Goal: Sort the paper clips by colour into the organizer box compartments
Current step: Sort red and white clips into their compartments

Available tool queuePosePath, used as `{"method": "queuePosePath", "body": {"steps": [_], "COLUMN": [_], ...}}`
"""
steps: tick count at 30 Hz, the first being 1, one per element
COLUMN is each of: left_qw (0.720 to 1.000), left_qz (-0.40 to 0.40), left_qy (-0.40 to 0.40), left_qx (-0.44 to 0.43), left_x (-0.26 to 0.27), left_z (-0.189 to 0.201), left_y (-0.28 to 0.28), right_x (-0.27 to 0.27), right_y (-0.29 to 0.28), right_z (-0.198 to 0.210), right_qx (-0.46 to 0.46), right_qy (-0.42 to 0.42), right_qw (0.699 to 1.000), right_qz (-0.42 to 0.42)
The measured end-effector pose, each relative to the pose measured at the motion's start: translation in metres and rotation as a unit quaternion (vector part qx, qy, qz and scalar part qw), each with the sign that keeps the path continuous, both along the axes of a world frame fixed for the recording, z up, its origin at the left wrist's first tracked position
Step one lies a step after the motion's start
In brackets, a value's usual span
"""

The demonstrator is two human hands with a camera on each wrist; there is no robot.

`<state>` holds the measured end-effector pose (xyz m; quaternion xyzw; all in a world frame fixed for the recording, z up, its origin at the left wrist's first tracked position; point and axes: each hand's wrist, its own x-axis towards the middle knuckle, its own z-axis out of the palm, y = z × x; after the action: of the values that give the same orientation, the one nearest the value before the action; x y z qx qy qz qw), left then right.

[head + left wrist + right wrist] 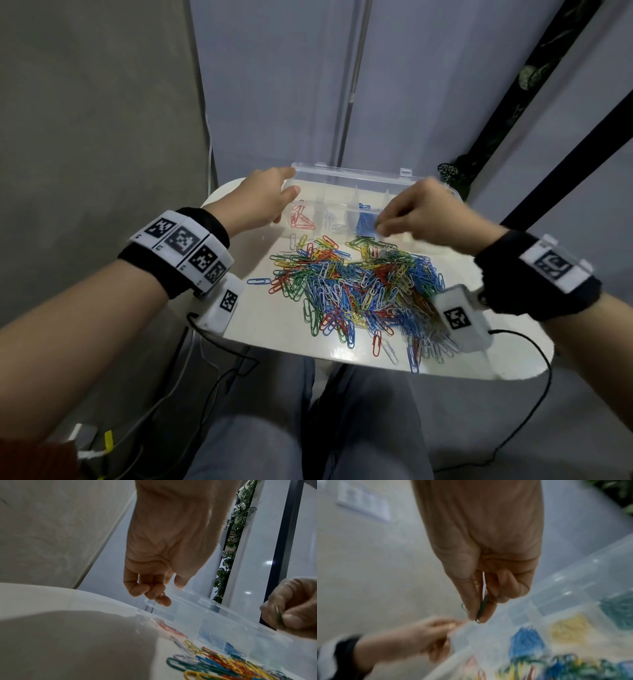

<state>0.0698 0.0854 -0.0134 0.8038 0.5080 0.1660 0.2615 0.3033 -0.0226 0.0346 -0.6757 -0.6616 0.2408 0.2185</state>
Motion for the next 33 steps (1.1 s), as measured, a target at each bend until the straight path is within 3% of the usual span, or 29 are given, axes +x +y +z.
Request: {"method": "queuePosePath", "body": {"steps": [3, 8, 11, 17, 21, 25, 33], "left_qw": [1.000, 1.000, 1.000, 1.000, 1.000, 1.000, 1.000], "left_qz": [0.002, 0.007, 0.009, 0.015, 0.021, 0.024, 0.025], "left_qy": [0.001, -0.003, -0.002, -0.003, -0.001, 0.003, 0.006], "left_qx": [0.002, -0.001, -0.003, 0.003, 0.003, 0.004, 0.002], "left_x": [0.000, 0.001, 0.001, 0.001, 0.002, 0.002, 0.003], "left_z": [0.001, 0.003, 0.004, 0.004, 0.004, 0.004, 0.005], "left_y": [-0.002, -0.004, -0.005, -0.005, -0.006, -0.006, -0.008], "right_x": [0.036, 0.073, 0.076, 0.070, 0.062, 0.064, 0.042], "right_y": [0.002, 0.011, 0.009, -0.025, -0.043, -0.044, -0.041], "right_z": [0.018, 0.011, 0.004, 0.008, -0.003, -0.025, -0.033], "right_qx": [0.055, 0.070, 0.038, 0.090, -0.013, -0.112, -0.124], "right_qy": [0.045, -0.028, -0.016, 0.010, -0.062, -0.145, -0.160], "right_qw": [0.992, 0.977, 0.978, 0.977, 0.988, 0.977, 0.974], "right_qz": [-0.108, -0.201, -0.206, -0.195, -0.144, -0.110, -0.098]}}
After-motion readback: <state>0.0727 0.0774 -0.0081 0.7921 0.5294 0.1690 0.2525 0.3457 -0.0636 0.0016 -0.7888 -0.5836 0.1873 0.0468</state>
